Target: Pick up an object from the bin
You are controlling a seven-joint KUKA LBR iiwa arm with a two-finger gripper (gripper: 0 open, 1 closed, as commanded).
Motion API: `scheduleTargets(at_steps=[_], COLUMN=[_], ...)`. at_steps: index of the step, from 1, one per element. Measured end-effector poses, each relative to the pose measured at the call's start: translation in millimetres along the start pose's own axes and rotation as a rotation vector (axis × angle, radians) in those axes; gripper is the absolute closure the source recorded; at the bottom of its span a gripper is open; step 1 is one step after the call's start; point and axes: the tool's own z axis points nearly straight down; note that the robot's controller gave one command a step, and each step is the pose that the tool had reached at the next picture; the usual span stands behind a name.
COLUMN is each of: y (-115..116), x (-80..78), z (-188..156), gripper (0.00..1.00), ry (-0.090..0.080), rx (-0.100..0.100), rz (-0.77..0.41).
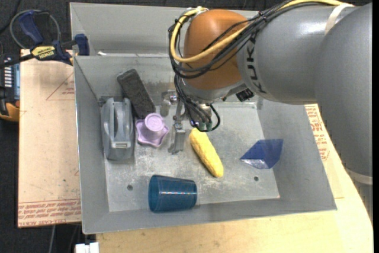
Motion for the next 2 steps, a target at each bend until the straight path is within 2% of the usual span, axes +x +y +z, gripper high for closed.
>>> scheduleTargets(at_steps=[1,2], y=[12.2,16.7], x=[-14.3,-16.3], z=[23.5,53.2], gripper=[0.0,0.0], ry=[0.01,-0.015], rx=[0.0,-0.005], rz=[-0.084,0.183])
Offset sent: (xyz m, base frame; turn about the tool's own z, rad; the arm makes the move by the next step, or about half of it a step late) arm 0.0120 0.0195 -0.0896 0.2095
